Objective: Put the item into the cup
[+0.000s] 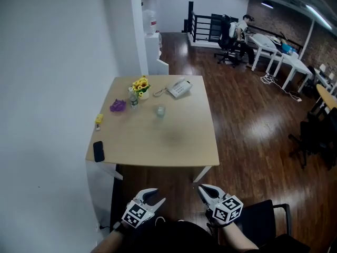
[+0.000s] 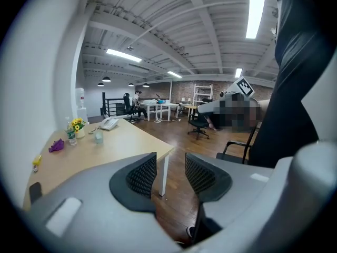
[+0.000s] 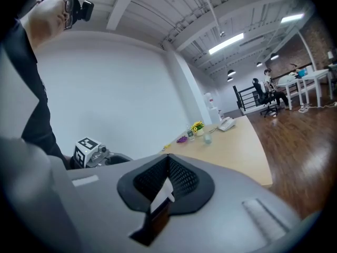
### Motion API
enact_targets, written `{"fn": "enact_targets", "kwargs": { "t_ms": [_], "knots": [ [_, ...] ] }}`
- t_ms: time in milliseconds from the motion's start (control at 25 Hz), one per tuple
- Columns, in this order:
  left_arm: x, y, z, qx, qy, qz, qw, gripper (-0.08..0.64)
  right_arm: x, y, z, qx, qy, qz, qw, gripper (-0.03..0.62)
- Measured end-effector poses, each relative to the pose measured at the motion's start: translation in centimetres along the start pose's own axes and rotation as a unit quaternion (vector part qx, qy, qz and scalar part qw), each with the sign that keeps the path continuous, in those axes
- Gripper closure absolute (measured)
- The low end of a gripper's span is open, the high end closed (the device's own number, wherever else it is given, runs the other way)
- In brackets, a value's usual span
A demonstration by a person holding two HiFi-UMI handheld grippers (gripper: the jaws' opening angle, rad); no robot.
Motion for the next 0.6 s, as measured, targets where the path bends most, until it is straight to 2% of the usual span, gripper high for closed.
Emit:
{"fn": "enact_targets", "kwargs": {
  "t_ms": [200, 600],
  "knots": [
    [0.1, 2.1, -0.2, 0.005, -0.016, -0.007, 0.9998, 0.396, 0.4, -0.4, 2.5, -0.002, 0.01, -0.005, 1.0, 0.584],
    [1.4, 4.9, -0.6, 0.007, -0.002, -0.012, 0.9999, 0.396, 1.3, -0.8, 5.5, -0.003, 0.021, -0.002, 1.0, 0.584]
  ]
}}
Point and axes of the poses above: the fingertips, and each gripper's own axes: y backward along the fingers, z to its left, x out of its underside, the point moved 7 cm from there along y, backward along the fingers, and after that the axes turned 8 degrees about -y, right-handed, at the moved point
